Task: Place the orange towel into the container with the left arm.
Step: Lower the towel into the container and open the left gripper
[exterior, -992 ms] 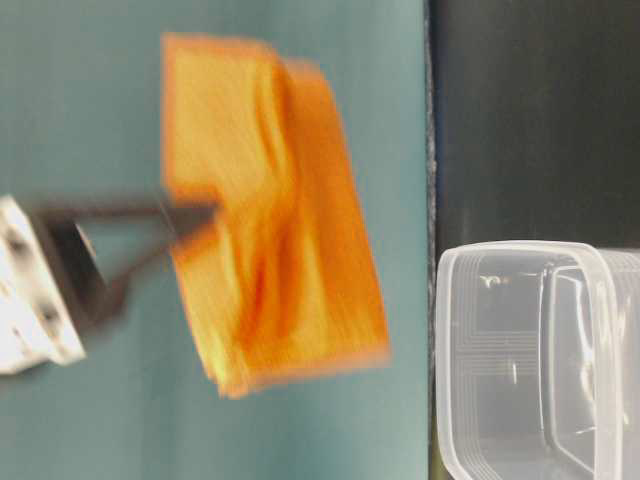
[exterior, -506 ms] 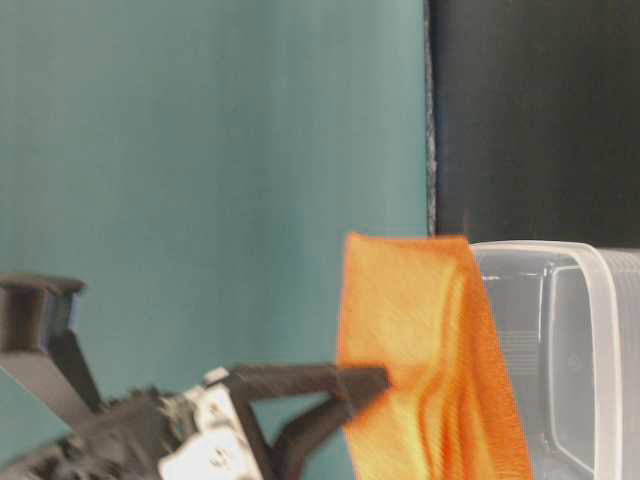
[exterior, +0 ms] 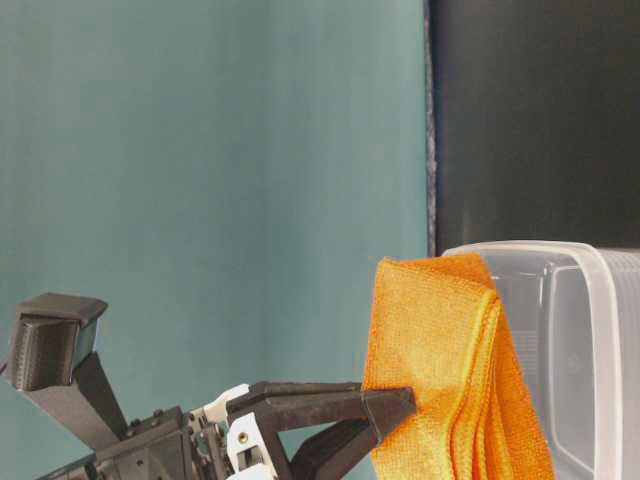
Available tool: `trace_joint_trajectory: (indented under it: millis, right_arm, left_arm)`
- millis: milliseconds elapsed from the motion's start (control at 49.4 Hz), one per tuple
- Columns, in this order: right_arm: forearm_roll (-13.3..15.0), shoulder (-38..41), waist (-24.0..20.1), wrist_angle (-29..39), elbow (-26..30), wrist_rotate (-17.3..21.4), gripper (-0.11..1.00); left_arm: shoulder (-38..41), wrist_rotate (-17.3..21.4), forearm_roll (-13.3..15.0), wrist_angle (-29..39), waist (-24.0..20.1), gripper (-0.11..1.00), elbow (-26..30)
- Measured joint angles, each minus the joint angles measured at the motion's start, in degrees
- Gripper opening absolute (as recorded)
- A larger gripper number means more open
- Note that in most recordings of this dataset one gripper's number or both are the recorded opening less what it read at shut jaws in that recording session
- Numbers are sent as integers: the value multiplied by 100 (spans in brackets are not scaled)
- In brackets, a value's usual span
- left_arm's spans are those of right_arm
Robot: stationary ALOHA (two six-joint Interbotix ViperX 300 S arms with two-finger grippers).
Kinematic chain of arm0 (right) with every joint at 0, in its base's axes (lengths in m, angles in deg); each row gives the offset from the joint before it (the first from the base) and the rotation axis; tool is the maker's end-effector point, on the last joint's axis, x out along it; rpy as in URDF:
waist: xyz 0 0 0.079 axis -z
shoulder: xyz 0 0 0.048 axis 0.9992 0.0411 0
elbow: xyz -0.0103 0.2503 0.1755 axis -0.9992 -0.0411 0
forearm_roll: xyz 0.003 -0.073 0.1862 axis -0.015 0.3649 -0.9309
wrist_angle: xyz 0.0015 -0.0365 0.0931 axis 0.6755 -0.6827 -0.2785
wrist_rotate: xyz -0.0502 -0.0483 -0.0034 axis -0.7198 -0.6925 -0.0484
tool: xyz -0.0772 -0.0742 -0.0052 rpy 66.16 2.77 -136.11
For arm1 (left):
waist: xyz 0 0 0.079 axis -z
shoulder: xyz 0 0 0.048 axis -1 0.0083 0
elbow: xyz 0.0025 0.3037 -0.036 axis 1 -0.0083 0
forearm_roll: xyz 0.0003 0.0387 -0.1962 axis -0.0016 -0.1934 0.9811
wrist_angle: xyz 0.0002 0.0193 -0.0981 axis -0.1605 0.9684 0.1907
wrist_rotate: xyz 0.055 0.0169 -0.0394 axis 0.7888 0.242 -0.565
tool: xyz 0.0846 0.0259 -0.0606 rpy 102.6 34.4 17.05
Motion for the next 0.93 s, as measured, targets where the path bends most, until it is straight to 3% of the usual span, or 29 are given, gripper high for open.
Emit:
trace_joint_trajectory:
  millis: [81,283,364,506,729,931]
  right_arm:
    - [-9,0,0,0,0,0,77]
    - [-9,0,0,0,-9,0,77]
    - [-9,0,0,0,-9,9,77]
    - [-9,0,0,0,0,9,77]
    - [0,-18,0,0,-9,9,77]
    - [-9,-18,-9,0,-44,9,77]
  left_arm:
    - [0,0,0,0,0,11,-9]
    - [0,-88,0,-185,9,70,26]
    - [-79,-158,0,-290,0,86,70]
    - [-606,-185,0,-343,-79,78,123]
    - [-1898,-229,0,-475,44,80,105]
    - [-3366,-246,0,-1354,202,79,-615]
